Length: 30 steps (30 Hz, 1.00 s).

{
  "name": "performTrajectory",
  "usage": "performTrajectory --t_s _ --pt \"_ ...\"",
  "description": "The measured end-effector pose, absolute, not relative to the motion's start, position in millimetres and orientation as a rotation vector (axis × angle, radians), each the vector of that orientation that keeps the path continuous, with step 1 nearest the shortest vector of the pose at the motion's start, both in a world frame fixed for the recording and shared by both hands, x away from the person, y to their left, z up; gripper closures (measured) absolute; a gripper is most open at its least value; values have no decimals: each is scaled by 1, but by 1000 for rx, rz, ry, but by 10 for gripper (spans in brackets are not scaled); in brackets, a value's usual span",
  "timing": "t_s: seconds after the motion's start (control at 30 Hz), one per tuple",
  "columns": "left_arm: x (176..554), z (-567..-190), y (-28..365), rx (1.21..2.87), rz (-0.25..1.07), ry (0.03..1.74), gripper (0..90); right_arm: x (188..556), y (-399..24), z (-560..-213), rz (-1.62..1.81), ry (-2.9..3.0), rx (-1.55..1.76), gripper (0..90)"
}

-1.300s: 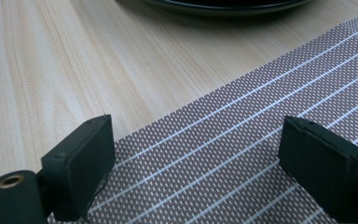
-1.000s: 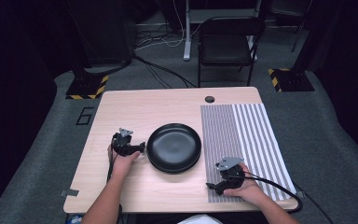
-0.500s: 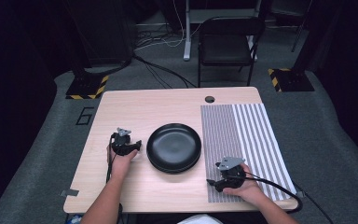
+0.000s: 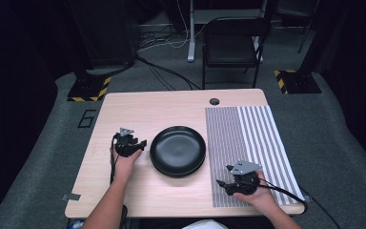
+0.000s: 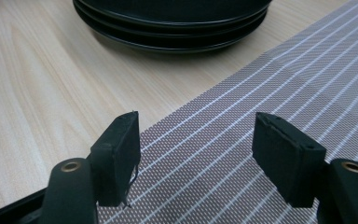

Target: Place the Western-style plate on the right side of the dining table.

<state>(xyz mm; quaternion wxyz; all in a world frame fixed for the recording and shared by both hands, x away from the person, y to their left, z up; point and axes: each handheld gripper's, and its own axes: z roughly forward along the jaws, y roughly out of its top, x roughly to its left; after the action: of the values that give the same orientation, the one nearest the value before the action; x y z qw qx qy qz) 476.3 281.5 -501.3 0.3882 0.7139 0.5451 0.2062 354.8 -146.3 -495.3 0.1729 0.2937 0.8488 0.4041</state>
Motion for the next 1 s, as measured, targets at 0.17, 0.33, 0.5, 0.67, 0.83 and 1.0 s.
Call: performTrajectory --t_s 0.17,0.33,0.5,0.67,0.83,1.0 --pt "476 -494 278 1763 475 1361 539 349 -151 -488 1181 2378 887 368" --pt "477 -491 273 1753 401 1351 604 337 -145 -477 1179 2341 885 417" --pt "475 -487 269 1728 329 1352 680 329 -132 -472 1211 2354 844 448" --pt "474 -486 267 1728 289 1344 708 335 -125 -472 1214 2362 847 456" --pt "474 -488 267 1731 256 1369 740 349 -125 -469 1241 2386 892 487" --pt "473 -487 269 1736 232 1374 757 362 -119 -469 1255 2381 913 500"
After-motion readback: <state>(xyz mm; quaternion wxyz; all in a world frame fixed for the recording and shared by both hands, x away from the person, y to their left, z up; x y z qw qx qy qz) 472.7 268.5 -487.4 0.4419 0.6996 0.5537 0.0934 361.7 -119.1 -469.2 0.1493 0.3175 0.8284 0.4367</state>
